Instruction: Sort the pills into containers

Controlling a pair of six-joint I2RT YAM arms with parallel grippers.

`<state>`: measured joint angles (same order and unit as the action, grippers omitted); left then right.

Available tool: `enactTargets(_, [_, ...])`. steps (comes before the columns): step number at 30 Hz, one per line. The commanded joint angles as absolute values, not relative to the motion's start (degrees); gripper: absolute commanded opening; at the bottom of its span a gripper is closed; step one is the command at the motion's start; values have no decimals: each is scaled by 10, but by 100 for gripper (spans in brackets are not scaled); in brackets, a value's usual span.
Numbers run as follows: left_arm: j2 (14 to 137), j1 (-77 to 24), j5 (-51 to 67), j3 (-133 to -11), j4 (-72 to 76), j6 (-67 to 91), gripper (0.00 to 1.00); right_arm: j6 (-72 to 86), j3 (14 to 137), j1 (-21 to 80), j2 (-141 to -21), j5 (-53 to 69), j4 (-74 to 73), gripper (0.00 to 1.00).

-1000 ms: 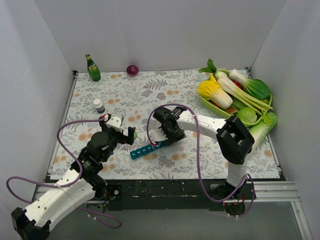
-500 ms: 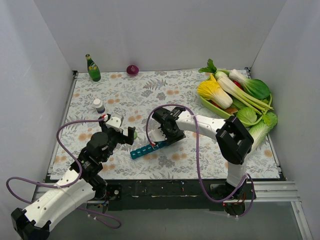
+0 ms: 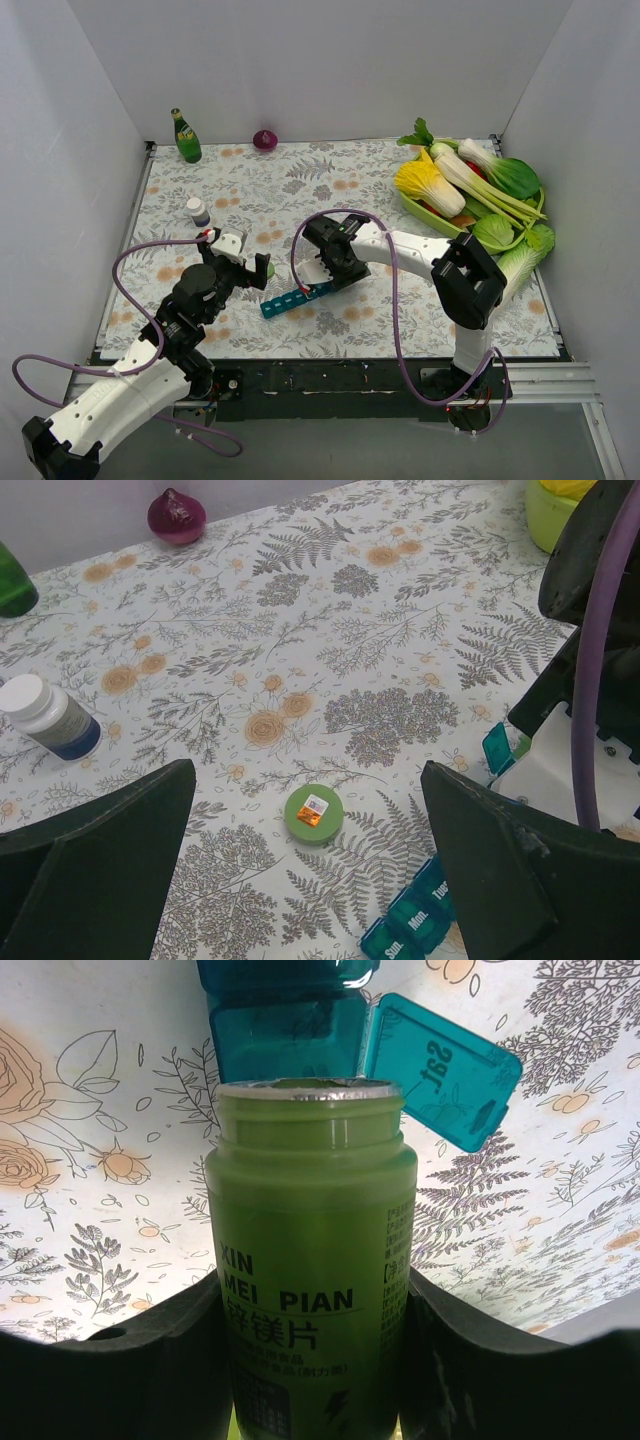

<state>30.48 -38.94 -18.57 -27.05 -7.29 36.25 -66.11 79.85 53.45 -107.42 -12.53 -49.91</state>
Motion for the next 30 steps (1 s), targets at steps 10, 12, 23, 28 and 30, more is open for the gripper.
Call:
enactTargets(10, [295,-385,-182,-287,-73,358,98,-668,830,543,-1084,-154,-525,1])
enactTargets(12, [294,-385,-182,-287,-73,358,98,-668,830,544,-1085,-157,-526,1])
enactTargets(23, [294,-385,-182,-287,-73,358,98,-661,824,545,-1083,-152,-522,1])
enactTargets(28, [294,-385,-182,-287,-73,358,98,-662,824,545,-1080,-149,-518,1])
enactTargets(30, [294,-385,-182,-287,-73,358,98,-661,823,545,-1078,-146,-515,1])
